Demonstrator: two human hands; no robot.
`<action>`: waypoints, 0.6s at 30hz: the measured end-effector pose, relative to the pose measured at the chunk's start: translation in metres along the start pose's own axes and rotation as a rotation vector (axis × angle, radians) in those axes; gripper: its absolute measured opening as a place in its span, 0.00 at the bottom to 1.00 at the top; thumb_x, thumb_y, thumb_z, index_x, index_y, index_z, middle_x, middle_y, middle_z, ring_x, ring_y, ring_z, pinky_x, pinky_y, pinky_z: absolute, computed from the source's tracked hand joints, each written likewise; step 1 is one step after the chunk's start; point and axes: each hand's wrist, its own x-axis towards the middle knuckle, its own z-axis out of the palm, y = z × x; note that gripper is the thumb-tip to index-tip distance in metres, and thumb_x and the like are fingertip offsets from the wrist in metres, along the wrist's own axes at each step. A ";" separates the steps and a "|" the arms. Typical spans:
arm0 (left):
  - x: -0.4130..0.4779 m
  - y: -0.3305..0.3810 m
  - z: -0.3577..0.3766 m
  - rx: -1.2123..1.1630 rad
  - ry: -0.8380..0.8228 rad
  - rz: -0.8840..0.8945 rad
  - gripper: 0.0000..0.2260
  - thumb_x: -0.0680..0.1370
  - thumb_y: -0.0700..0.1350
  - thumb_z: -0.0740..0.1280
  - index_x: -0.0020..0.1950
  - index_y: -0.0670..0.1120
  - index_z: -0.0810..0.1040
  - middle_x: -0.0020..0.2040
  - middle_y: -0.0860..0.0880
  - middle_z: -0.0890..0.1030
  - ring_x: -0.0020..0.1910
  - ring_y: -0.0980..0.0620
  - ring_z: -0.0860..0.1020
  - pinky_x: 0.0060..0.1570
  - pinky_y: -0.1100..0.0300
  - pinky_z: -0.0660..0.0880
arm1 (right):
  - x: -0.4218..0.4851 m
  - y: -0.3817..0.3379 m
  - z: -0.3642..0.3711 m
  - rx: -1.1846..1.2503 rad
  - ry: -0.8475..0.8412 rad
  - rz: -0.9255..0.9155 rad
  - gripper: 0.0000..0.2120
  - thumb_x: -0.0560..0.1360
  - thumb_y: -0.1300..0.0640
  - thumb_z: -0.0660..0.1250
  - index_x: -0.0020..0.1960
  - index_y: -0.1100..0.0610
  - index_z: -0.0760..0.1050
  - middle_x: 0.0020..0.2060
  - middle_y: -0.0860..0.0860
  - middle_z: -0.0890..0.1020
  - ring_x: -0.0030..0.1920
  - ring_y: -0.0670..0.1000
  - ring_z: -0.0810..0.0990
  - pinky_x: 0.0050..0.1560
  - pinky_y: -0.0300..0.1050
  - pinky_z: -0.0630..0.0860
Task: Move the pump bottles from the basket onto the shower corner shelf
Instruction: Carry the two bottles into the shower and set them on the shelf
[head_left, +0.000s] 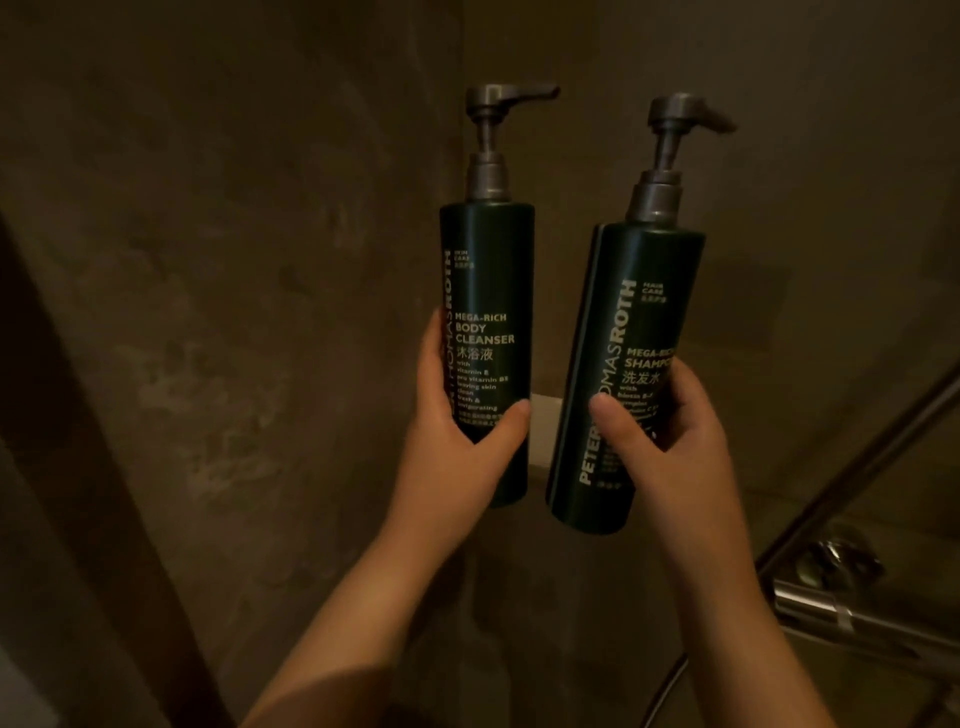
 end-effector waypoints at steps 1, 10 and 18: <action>0.005 -0.001 0.003 0.005 0.024 0.007 0.37 0.73 0.44 0.71 0.71 0.67 0.52 0.63 0.74 0.66 0.63 0.71 0.67 0.52 0.80 0.65 | 0.007 0.003 0.000 0.008 -0.007 -0.002 0.30 0.66 0.43 0.71 0.66 0.44 0.69 0.54 0.34 0.79 0.53 0.35 0.79 0.45 0.25 0.73; 0.041 -0.035 0.012 0.087 0.046 -0.010 0.37 0.73 0.41 0.69 0.75 0.58 0.53 0.69 0.62 0.66 0.64 0.68 0.67 0.55 0.76 0.67 | 0.044 0.035 0.005 0.034 -0.094 0.042 0.30 0.66 0.42 0.69 0.65 0.35 0.63 0.52 0.23 0.75 0.54 0.27 0.73 0.42 0.26 0.73; 0.050 -0.053 0.012 0.087 0.053 -0.033 0.35 0.70 0.45 0.69 0.73 0.58 0.57 0.63 0.65 0.70 0.62 0.69 0.70 0.52 0.76 0.68 | 0.054 0.049 0.006 0.070 -0.186 0.065 0.29 0.68 0.41 0.67 0.66 0.31 0.61 0.55 0.24 0.74 0.56 0.27 0.72 0.43 0.27 0.72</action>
